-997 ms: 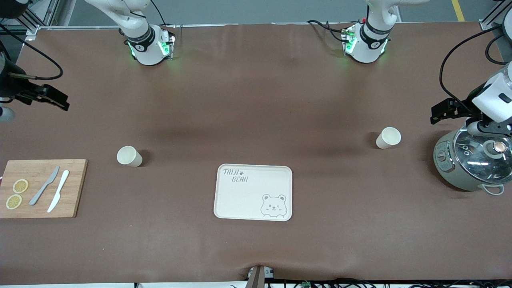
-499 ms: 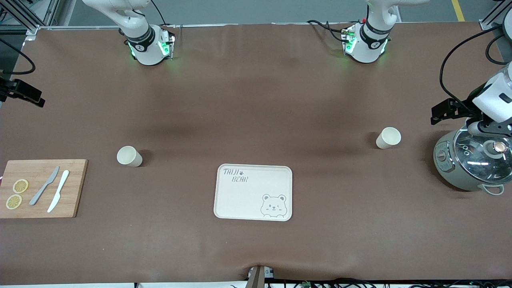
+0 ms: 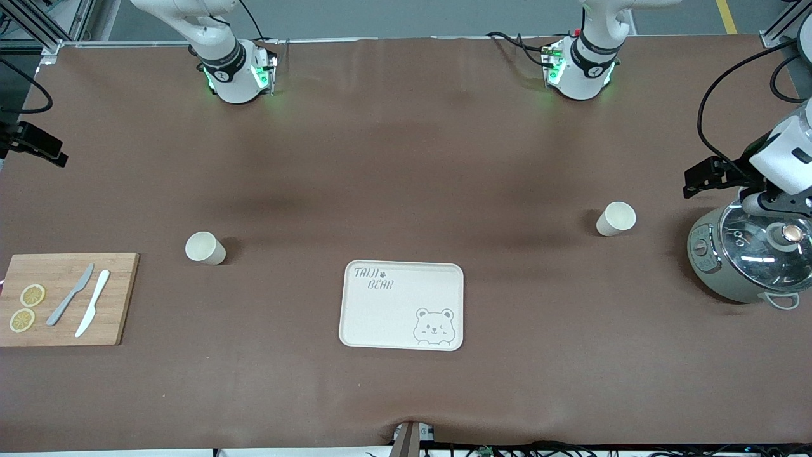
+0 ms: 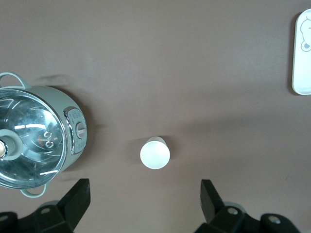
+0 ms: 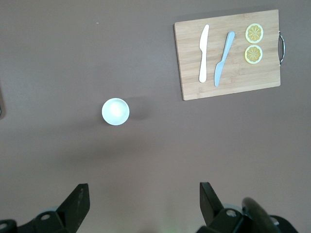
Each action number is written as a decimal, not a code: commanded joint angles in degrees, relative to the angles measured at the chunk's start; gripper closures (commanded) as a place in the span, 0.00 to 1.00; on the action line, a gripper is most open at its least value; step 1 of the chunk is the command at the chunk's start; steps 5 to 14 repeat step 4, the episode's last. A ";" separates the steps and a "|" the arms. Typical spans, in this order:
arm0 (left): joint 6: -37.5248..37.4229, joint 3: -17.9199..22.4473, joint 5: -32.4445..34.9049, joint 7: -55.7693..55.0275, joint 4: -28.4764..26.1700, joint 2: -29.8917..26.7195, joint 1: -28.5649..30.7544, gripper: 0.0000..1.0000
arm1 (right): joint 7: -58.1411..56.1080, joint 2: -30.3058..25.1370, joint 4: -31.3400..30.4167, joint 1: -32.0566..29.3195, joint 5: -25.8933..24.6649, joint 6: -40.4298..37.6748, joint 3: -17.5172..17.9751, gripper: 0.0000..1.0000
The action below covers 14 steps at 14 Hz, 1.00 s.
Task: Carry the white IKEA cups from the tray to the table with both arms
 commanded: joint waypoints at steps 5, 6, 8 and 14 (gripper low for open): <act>0.20 -0.26 1.28 0.56 1.12 0.63 0.04 0.00 | 0.04 -1.57 -1.90 0.15 2.96 1.75 -0.11 0.00; 0.20 -0.26 1.28 0.56 1.12 0.63 0.04 0.00 | 0.04 -1.57 -1.90 0.15 2.96 1.75 -0.11 0.00; 0.20 -0.26 1.28 0.56 1.12 0.63 0.04 0.00 | 0.04 -1.57 -1.90 0.15 2.96 1.75 -0.11 0.00; 0.20 -0.26 1.28 0.56 1.12 0.63 0.04 0.00 | 0.04 -1.57 -1.90 0.15 2.96 1.75 -0.11 0.00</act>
